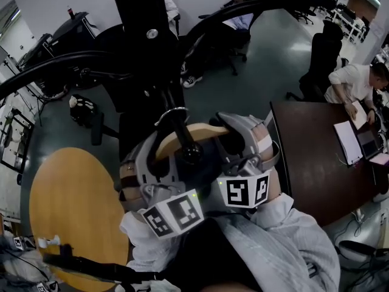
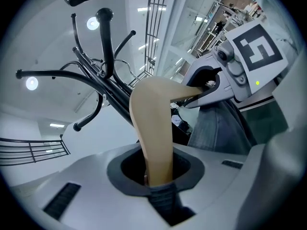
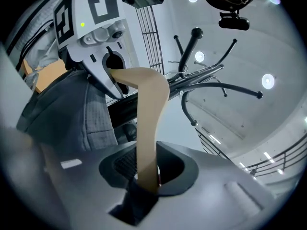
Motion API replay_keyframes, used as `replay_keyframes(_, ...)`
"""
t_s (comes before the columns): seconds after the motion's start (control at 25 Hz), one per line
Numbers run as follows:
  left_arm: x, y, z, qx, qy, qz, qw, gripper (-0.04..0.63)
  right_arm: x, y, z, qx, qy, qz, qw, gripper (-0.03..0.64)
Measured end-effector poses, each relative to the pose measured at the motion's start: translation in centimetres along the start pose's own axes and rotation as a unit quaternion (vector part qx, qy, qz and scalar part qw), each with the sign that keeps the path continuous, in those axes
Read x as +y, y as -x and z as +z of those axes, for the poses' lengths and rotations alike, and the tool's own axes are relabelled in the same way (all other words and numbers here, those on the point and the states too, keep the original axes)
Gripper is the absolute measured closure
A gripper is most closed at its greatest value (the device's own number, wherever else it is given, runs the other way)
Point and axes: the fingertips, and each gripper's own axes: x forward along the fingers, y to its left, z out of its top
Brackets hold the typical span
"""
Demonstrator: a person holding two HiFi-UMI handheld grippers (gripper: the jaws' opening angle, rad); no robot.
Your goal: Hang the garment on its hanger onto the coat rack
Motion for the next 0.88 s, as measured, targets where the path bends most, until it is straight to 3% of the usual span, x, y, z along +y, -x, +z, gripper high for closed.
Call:
replay_keyframes(0.32,-0.5,1.7,0.3,-0.036,-0.029,0.048,0.9978,0.526,0.9,2.1,0.3,-0.027,-0.022,0.044,0.998,0.509)
replay_keyframes(0.88,-0.7,5.0,1.1,-0.078,-0.007,0.014,0.9968,0.465,1.5,5.1,2.2,-0.041,-0.035,0.081,0.995,0.466)
